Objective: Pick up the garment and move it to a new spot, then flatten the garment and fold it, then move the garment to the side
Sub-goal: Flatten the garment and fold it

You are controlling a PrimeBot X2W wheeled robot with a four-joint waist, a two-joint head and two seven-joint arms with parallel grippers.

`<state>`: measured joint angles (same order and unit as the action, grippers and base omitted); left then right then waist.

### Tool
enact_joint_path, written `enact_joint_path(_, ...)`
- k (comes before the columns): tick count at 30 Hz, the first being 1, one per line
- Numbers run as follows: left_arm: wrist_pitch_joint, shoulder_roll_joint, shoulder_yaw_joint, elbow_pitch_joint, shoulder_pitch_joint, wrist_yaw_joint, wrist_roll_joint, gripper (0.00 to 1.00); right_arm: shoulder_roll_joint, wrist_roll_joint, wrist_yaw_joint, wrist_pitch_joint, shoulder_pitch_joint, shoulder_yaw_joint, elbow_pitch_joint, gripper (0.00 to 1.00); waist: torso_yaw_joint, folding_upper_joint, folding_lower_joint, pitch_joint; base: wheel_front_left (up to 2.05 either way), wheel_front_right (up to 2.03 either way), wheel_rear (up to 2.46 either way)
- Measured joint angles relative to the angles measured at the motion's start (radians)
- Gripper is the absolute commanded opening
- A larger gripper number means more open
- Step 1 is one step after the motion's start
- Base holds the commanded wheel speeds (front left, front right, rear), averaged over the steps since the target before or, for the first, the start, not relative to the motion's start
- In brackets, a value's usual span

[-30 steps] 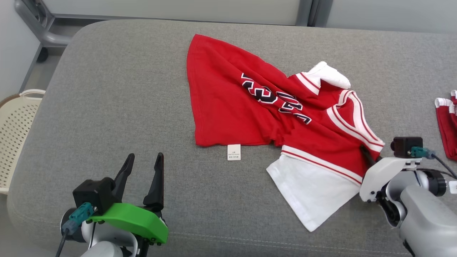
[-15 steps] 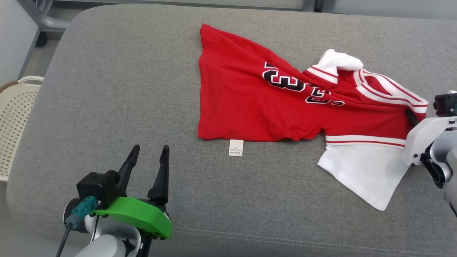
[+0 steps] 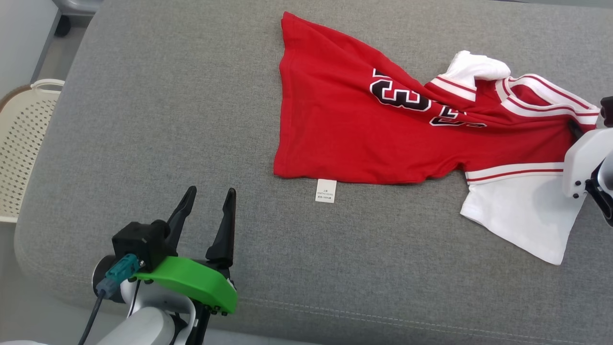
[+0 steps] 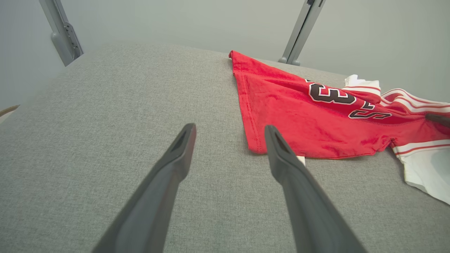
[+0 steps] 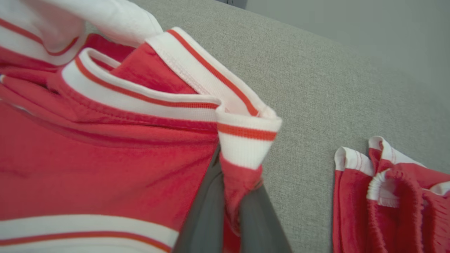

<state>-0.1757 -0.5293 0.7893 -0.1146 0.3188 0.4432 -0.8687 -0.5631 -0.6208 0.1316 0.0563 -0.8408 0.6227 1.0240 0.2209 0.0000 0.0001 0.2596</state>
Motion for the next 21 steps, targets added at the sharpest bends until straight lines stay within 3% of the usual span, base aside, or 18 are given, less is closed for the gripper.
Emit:
enact_joint_path(1,0.001,0.001,0.001,0.002,0.000,0.000,0.000,1.00,0.002,-0.002,0.000,0.007,-0.005,0.004,0.008,0.89,-0.001,0.0000,0.0000,0.000,0.00,0.00,0.00)
enact_joint_path(2,0.002,0.001,0.001,0.002,0.001,0.000,0.000,1.00,0.004,-0.003,0.000,0.014,-0.009,0.008,0.014,1.00,-0.002,0.0000,0.0000,-0.001,0.00,0.00,0.00)
enact_joint_path(21,-0.019,0.000,-0.019,0.043,-0.002,-0.005,-0.014,1.00,0.009,-0.072,0.000,0.170,-0.020,0.072,0.021,1.00,-0.112,0.0000,0.0000,-0.063,0.00,0.00,0.00)
